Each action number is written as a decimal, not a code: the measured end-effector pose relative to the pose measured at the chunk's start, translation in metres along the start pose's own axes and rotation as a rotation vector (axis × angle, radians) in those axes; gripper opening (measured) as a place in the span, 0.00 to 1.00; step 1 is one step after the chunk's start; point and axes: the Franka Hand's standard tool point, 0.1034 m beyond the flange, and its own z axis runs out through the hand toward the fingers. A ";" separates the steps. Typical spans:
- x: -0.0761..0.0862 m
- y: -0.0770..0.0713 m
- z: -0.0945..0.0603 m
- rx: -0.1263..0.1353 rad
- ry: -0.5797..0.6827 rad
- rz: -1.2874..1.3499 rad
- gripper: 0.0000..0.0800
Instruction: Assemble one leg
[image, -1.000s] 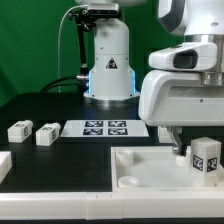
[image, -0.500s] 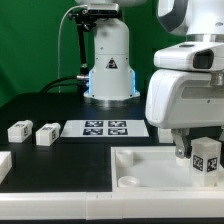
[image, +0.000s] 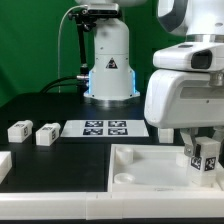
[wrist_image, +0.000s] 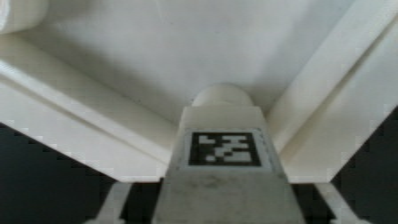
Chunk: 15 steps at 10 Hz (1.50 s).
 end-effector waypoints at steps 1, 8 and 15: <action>0.000 0.000 0.000 0.002 0.000 0.095 0.37; 0.001 -0.008 0.001 0.025 0.004 1.022 0.37; 0.000 -0.007 0.002 0.026 -0.004 1.538 0.47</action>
Offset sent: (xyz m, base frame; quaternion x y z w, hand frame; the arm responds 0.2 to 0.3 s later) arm -0.0069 0.0000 0.0038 -0.0149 0.0144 0.3791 0.9251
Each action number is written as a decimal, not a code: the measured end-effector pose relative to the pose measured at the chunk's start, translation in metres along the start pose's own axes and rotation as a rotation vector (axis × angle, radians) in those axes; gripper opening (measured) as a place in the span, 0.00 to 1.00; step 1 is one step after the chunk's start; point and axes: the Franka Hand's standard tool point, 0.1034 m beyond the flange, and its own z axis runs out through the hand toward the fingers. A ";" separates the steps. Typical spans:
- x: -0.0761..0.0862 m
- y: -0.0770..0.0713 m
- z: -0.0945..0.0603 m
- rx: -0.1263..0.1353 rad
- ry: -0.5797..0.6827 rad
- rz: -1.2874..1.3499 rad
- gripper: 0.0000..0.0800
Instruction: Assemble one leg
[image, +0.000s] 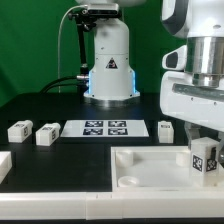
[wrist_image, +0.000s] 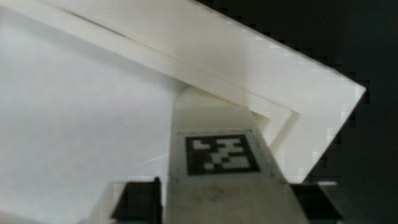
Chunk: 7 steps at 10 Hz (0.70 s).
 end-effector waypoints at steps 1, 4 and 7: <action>0.000 0.000 0.000 0.001 -0.002 0.003 0.64; 0.002 0.000 0.003 0.021 0.012 -0.359 0.80; -0.001 -0.002 0.002 0.020 0.020 -0.750 0.81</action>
Offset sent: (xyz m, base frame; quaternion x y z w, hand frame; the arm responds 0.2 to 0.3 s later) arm -0.0033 0.0080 -0.0063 0.0253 -0.0139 -0.3402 0.9399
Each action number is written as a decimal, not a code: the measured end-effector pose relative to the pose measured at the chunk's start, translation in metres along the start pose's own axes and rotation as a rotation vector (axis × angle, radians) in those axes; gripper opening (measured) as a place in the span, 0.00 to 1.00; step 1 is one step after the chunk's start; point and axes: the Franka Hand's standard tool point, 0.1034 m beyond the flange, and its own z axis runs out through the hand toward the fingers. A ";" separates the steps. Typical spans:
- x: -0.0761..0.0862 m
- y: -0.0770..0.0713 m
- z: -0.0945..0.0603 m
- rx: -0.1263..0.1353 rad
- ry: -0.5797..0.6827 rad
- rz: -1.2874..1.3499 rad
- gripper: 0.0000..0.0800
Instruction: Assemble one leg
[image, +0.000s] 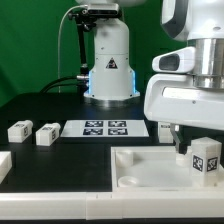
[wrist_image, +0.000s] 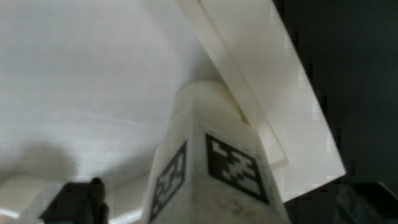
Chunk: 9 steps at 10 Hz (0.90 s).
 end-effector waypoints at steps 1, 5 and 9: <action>0.001 0.000 0.000 -0.002 0.002 -0.127 0.81; 0.013 0.009 -0.004 -0.018 0.012 -0.652 0.81; 0.012 0.009 -0.004 -0.039 0.013 -0.781 0.81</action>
Offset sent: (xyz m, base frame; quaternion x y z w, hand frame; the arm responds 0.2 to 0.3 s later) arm 0.0112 0.0045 0.0050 0.0446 -0.0072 -0.3636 0.9305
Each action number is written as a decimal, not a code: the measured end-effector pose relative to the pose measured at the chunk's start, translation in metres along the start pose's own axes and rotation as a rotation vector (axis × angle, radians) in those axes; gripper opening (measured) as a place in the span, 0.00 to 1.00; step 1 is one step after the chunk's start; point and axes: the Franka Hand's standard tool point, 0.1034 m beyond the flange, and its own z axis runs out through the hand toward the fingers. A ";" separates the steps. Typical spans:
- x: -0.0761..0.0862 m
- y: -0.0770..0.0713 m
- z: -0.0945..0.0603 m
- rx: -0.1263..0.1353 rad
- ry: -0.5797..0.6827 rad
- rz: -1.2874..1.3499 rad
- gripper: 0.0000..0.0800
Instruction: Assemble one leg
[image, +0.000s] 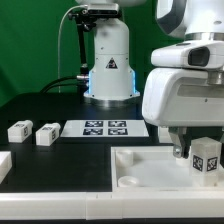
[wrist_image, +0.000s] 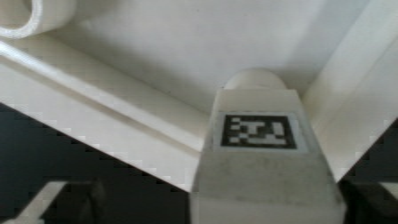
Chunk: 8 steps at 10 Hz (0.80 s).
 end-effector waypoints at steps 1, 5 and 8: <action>0.000 0.000 0.000 0.000 -0.001 0.000 0.81; -0.002 0.000 0.002 0.002 -0.005 0.056 0.37; -0.002 -0.002 0.002 0.008 -0.004 0.309 0.37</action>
Offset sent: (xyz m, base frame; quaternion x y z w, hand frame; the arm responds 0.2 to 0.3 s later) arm 0.0000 0.0000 0.0000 0.0000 0.0000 0.0000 1.0000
